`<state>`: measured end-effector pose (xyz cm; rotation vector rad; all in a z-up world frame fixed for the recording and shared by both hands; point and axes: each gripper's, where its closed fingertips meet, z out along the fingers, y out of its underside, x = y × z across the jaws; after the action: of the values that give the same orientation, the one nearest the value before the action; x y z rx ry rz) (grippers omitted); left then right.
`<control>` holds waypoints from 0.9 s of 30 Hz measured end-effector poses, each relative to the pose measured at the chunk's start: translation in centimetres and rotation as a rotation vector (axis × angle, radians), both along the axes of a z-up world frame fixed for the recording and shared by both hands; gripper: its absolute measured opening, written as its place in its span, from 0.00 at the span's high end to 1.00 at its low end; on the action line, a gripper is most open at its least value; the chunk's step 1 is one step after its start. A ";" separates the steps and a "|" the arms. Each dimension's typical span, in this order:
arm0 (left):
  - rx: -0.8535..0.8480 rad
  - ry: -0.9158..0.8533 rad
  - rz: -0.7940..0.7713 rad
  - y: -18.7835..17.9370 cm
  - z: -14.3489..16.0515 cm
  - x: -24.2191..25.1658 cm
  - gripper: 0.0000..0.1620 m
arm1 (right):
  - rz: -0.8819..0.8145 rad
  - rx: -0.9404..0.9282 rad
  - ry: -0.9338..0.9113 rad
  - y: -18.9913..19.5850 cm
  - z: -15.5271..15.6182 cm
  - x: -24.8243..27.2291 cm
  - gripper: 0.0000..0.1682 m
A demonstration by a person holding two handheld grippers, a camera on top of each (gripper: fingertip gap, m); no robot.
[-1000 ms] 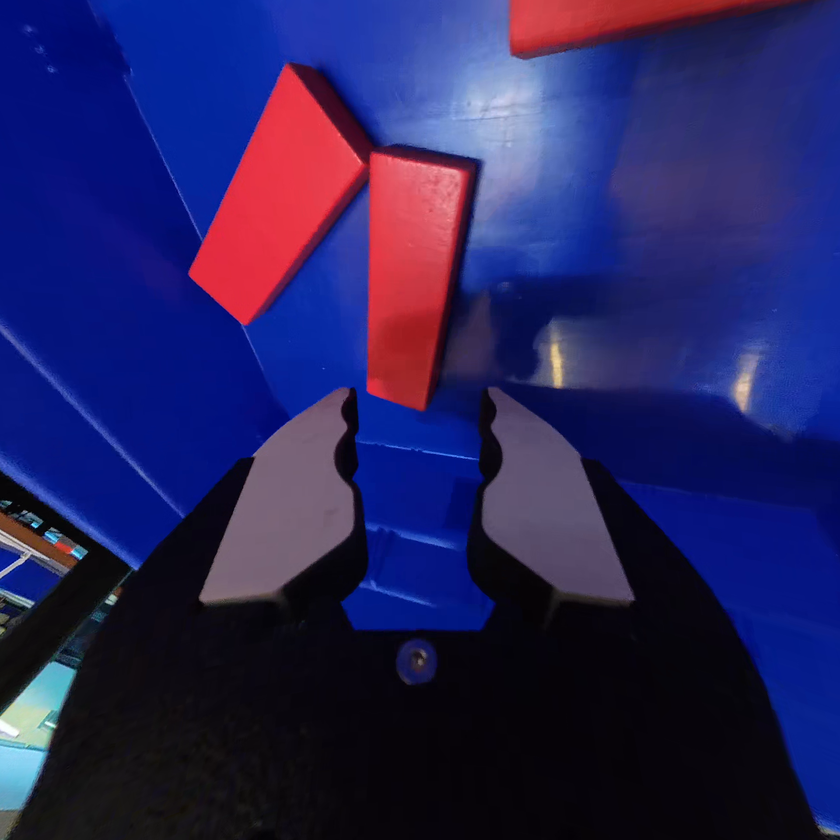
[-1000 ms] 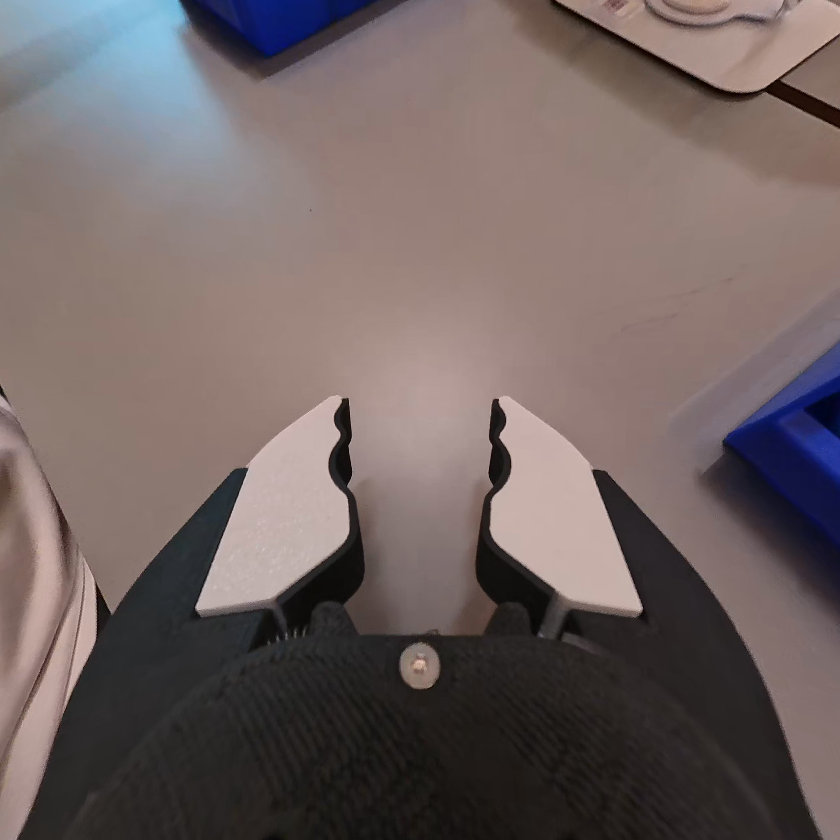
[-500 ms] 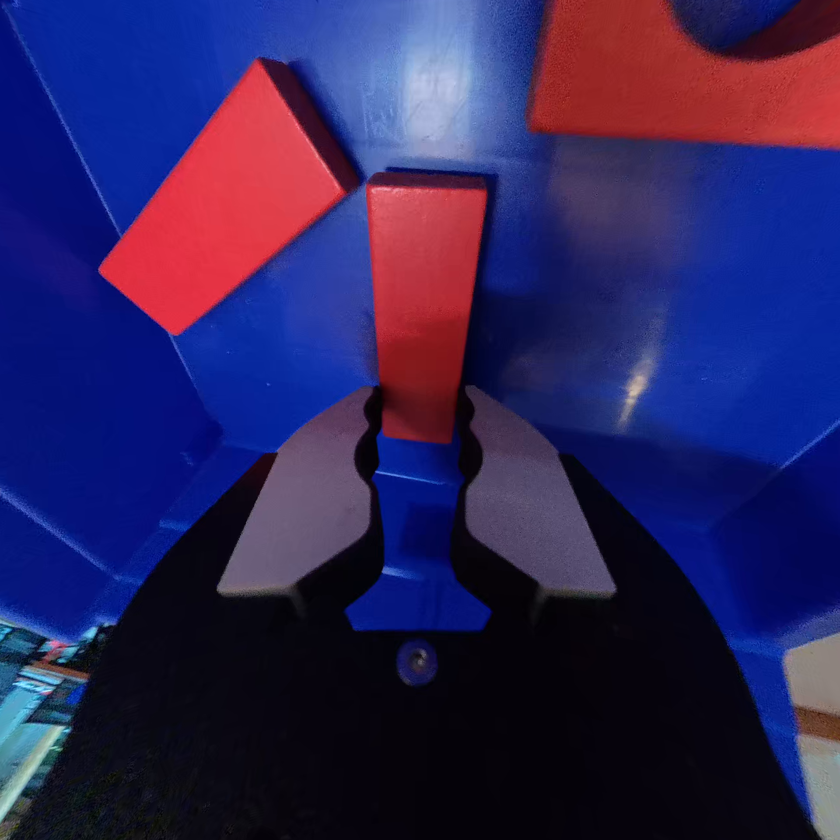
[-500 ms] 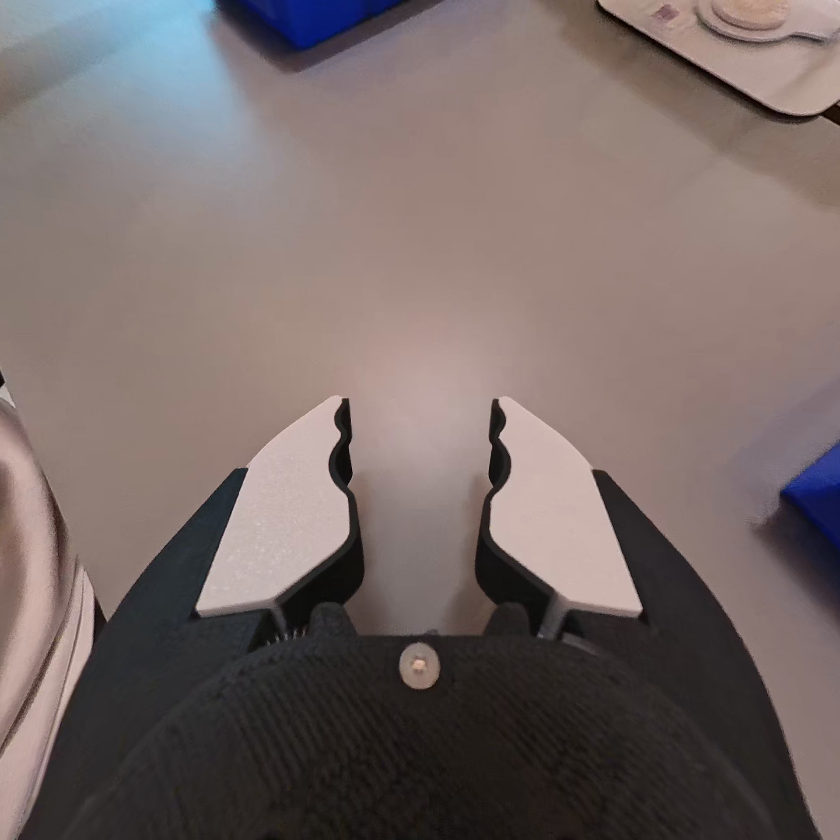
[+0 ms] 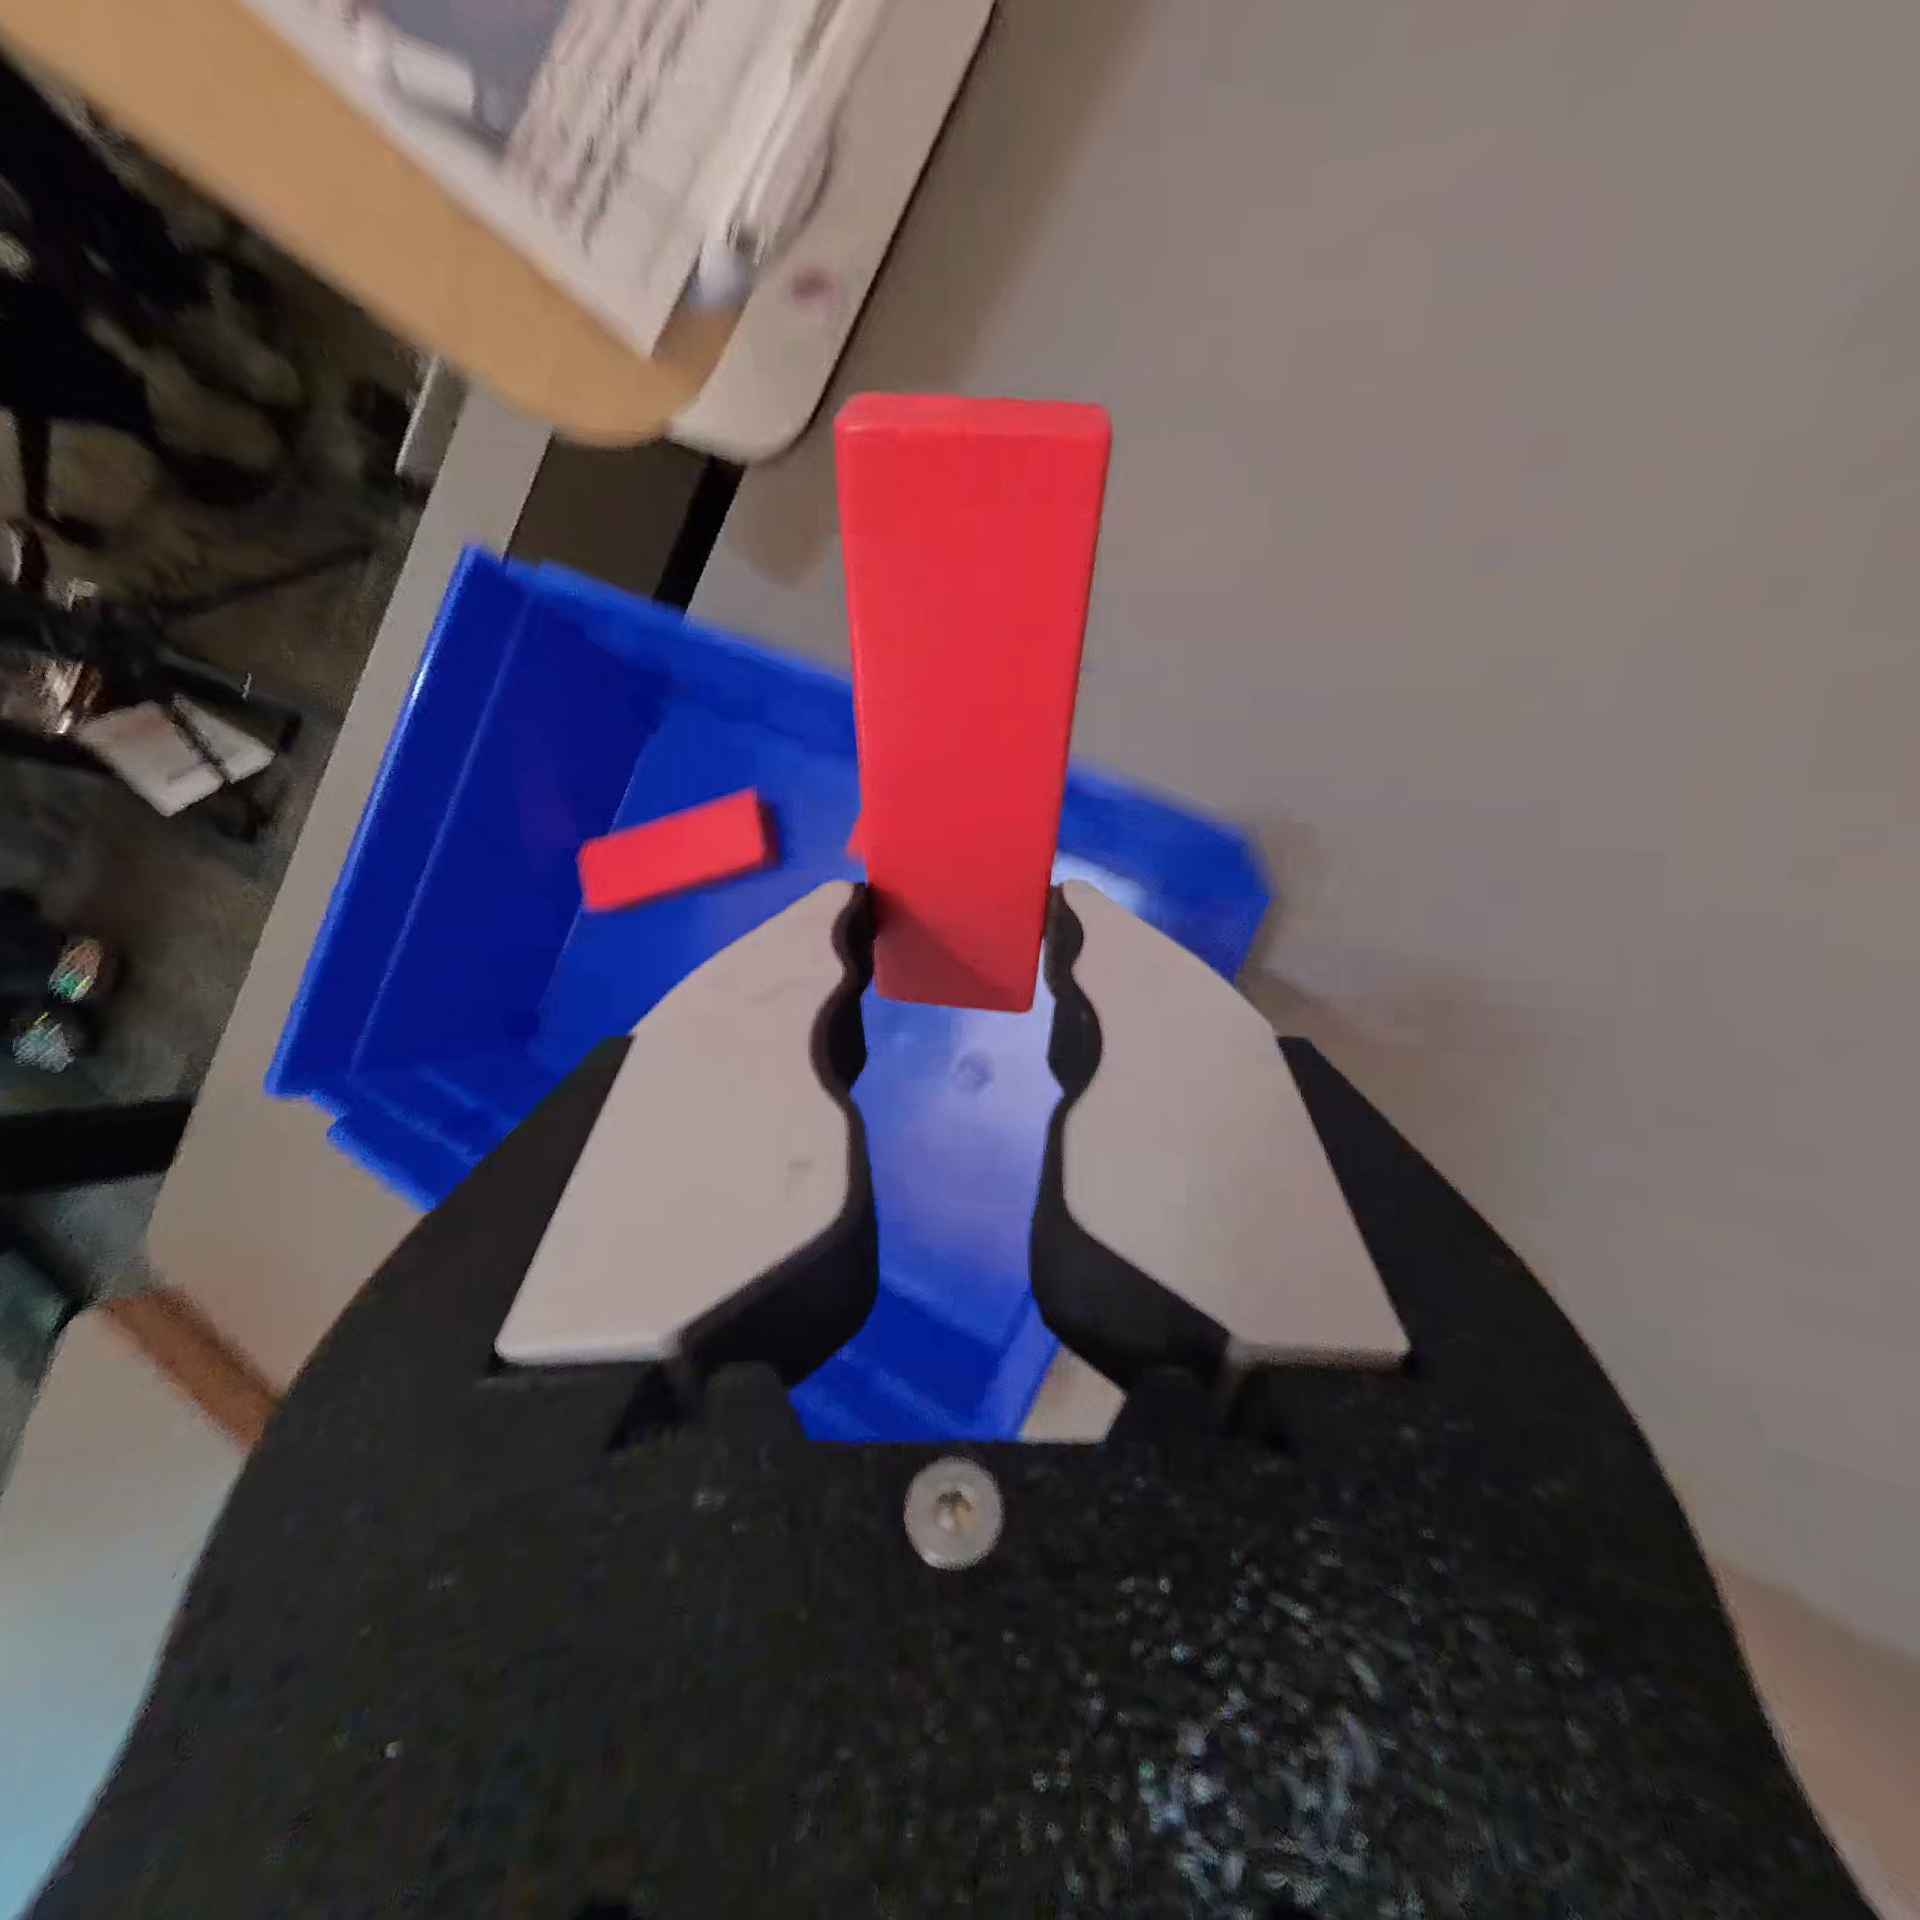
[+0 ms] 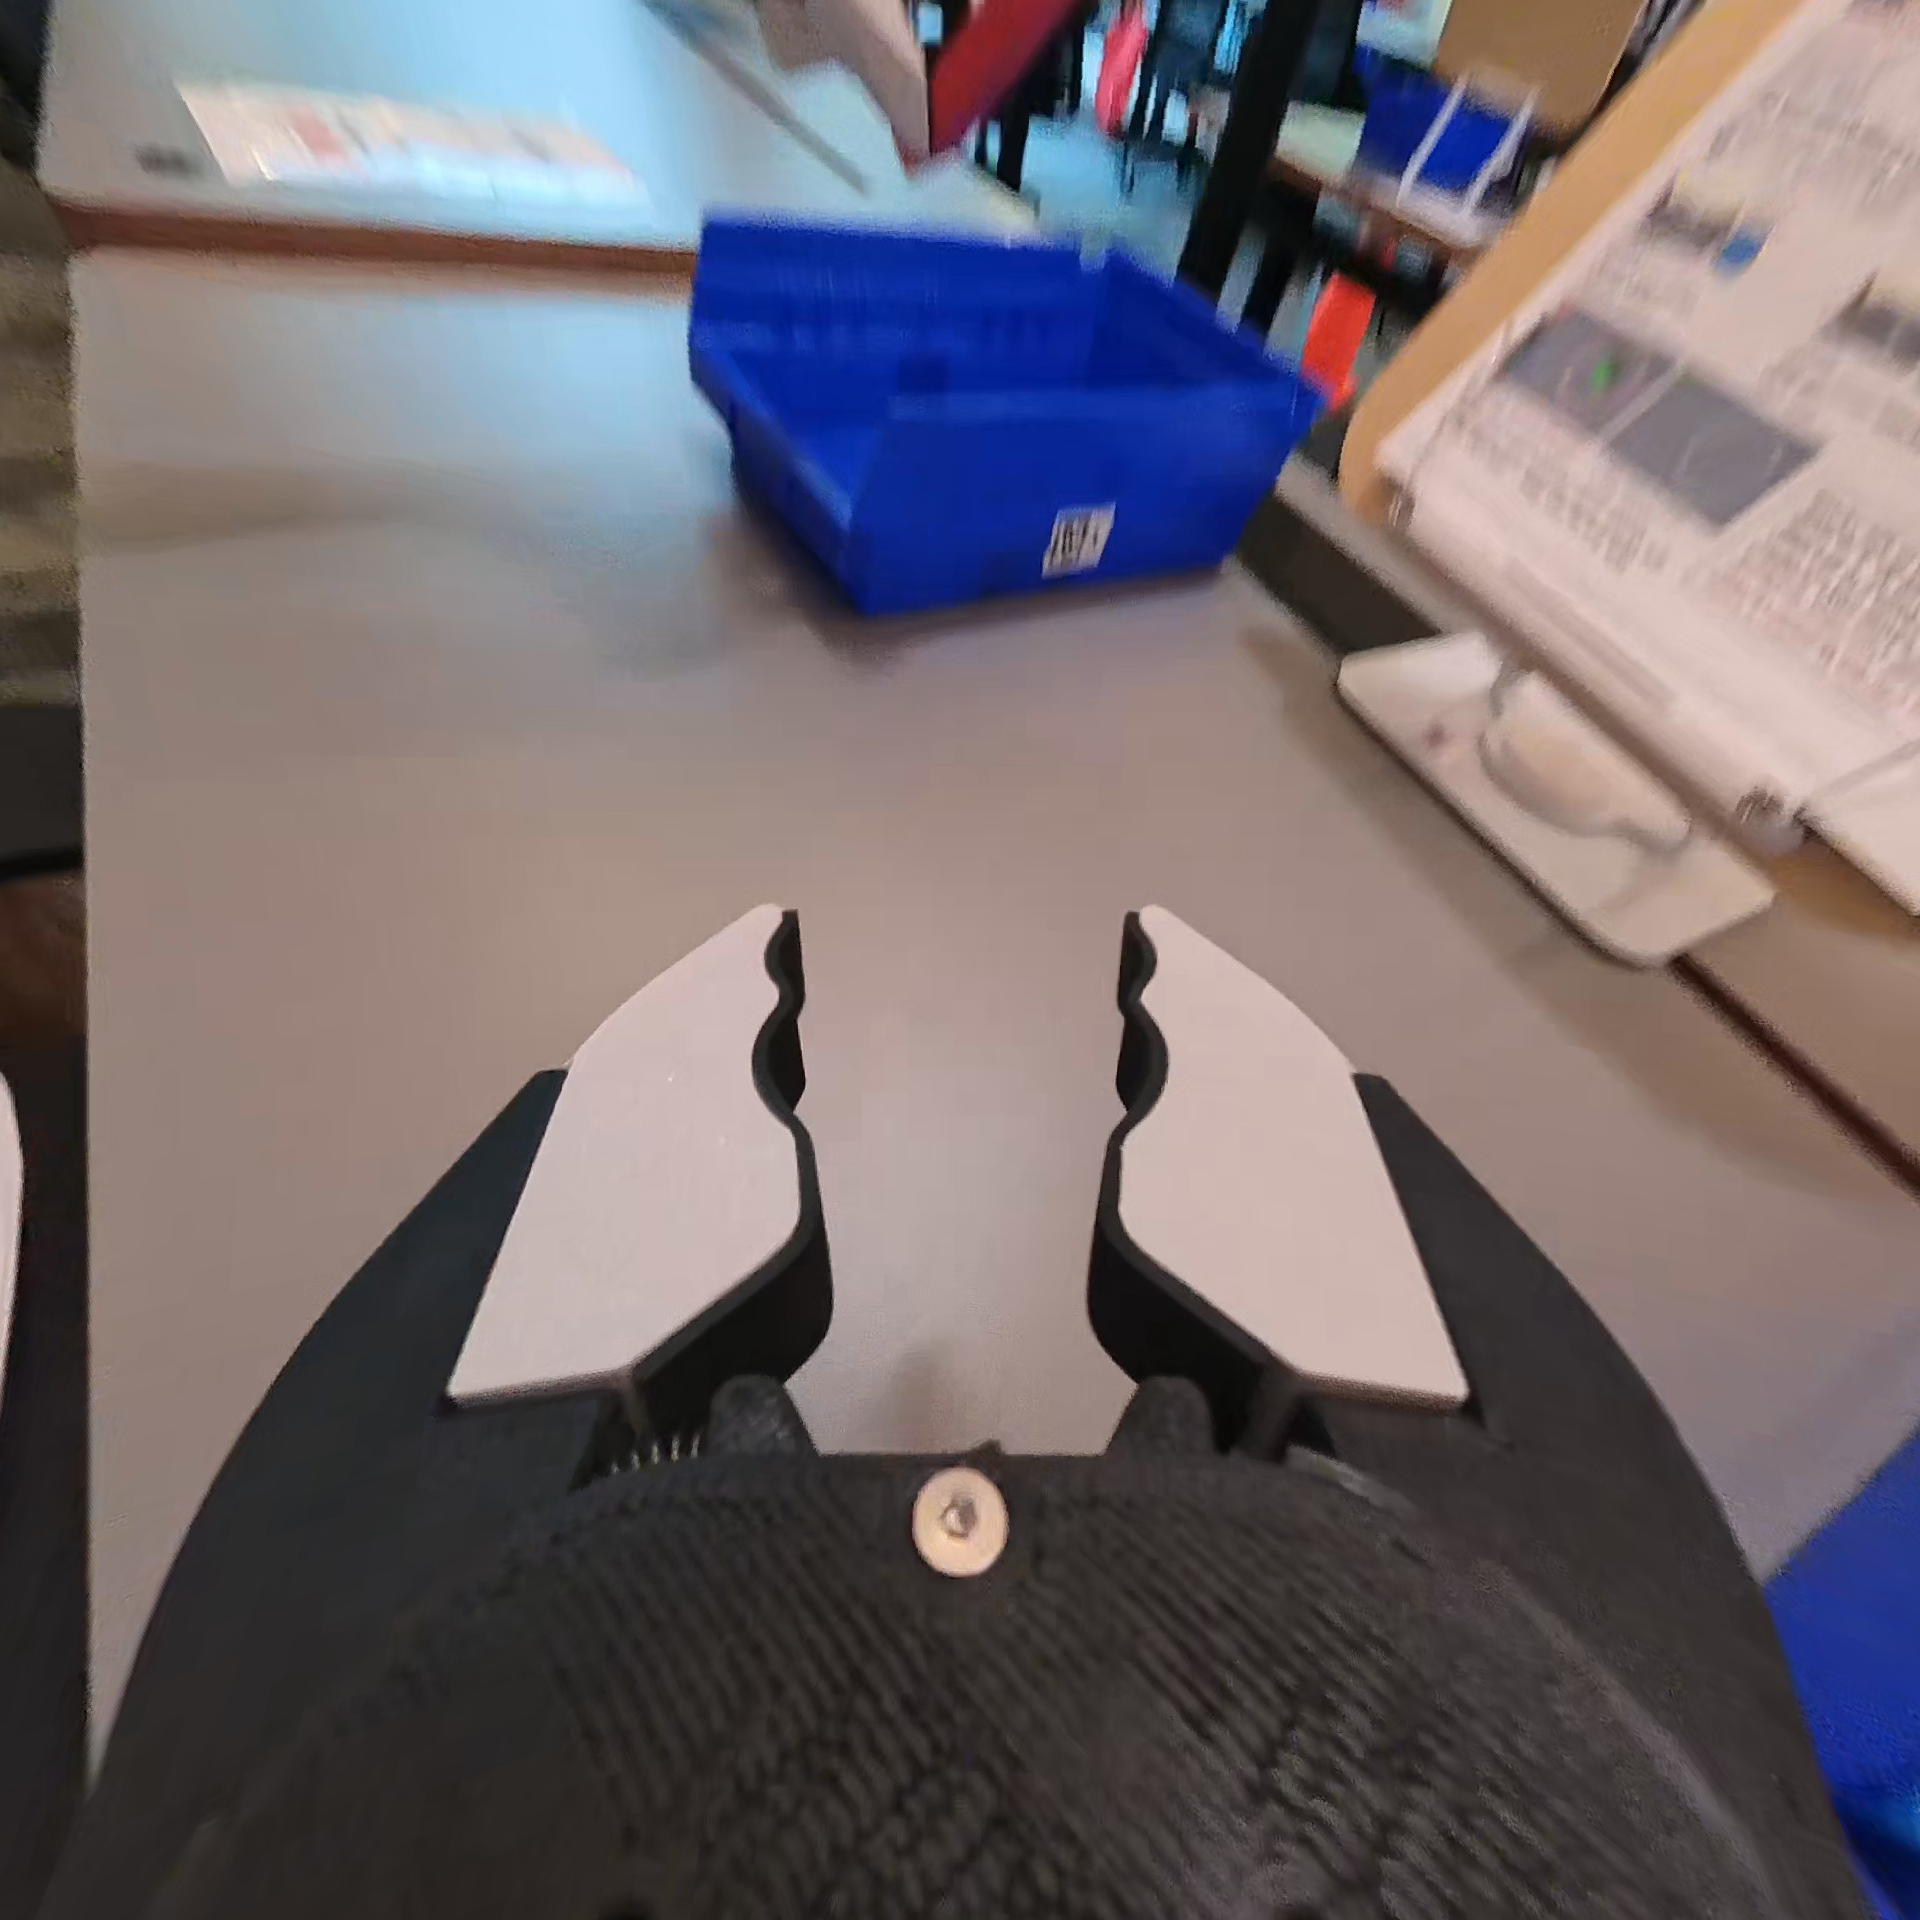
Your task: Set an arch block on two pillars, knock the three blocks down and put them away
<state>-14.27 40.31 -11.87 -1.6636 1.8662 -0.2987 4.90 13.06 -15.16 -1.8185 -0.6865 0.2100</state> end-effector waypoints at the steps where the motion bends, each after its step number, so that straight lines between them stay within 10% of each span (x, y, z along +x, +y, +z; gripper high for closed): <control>1: -0.027 -0.058 -0.012 -1.7 0.8 0.9 0.81 | 0.021 0.050 0.023 0.6 1.4 -0.7 0.65; 13: -0.203 -0.408 -0.339 -19.5 0.7 11.3 0.81 | 0.387 0.293 0.185 4.9 10.5 -6.6 0.62; 27: -0.250 -0.433 -0.442 -22.7 -1.0 13.0 0.81 | 0.567 0.145 0.111 3.7 9.0 -6.1 0.74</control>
<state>-1.25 17.65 -12.91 -1.1849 1.8856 -1.0249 -1.19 16.72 -6.15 -1.4285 -1.0976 0.6140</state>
